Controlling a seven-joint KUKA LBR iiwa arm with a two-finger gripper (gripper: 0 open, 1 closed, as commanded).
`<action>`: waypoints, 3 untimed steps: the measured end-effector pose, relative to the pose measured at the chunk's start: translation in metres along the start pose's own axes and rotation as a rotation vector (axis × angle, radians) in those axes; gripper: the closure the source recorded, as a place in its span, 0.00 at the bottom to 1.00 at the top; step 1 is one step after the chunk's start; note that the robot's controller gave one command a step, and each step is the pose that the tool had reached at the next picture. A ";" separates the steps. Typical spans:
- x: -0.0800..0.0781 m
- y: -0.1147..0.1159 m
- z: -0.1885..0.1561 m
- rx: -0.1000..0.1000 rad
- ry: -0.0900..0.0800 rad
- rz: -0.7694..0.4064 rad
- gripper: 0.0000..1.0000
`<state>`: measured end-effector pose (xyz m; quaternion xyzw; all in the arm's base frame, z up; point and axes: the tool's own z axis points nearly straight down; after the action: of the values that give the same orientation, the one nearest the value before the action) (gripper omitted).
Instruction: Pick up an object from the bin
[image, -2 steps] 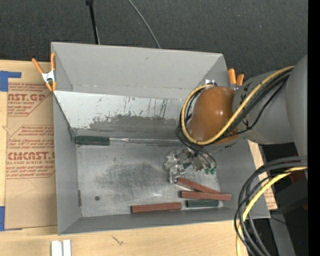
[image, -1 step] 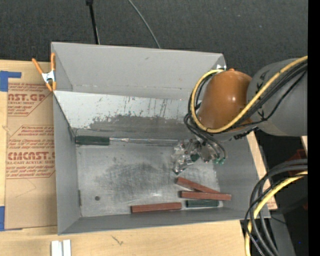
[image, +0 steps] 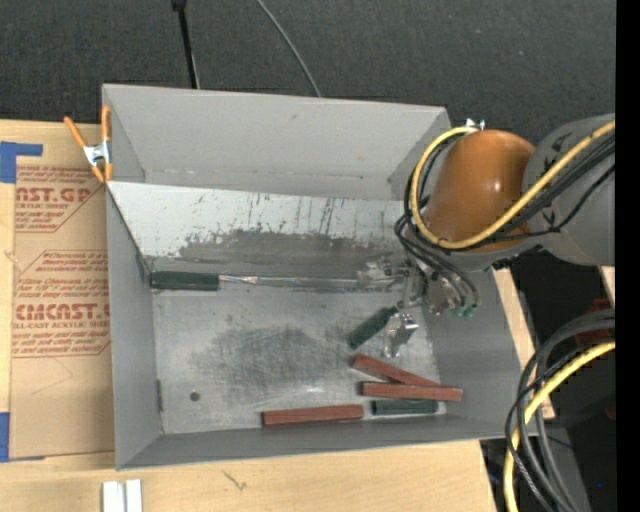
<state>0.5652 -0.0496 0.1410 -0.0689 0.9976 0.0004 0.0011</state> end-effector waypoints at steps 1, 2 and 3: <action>0.000 0.000 0.000 0.000 0.000 0.000 0.00; 0.003 -0.043 0.068 0.000 0.004 0.017 1.00; 0.003 -0.043 0.068 0.000 0.004 0.017 1.00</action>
Offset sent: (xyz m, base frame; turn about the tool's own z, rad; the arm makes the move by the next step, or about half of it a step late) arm 0.0026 -0.0425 -0.0710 0.0168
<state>0.5687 -0.0920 0.0728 -0.0603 0.9982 0.0004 -0.0009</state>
